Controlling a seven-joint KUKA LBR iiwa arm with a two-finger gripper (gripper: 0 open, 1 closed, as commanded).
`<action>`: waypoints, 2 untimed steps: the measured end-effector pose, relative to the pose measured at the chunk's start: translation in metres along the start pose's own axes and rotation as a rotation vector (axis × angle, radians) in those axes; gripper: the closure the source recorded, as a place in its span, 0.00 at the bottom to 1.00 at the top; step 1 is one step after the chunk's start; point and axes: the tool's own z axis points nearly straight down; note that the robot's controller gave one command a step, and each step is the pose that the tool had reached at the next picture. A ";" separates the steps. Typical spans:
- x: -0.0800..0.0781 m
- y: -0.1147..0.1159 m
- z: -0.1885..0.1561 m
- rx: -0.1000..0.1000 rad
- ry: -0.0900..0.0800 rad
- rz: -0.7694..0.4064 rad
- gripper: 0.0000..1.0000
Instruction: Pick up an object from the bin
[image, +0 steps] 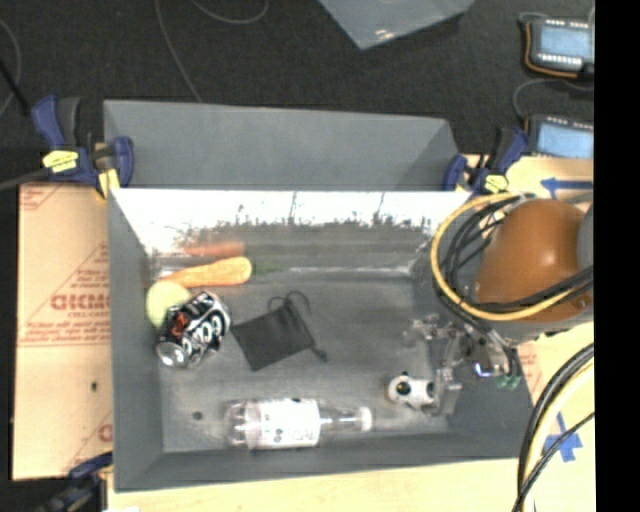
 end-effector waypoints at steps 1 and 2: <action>-0.015 -0.011 0.000 0.000 -0.010 0.064 0.00; -0.001 -0.001 0.071 0.000 -0.007 0.156 0.00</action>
Offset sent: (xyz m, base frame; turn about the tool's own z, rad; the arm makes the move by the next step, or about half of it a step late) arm -0.0026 0.0007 -0.0744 0.1595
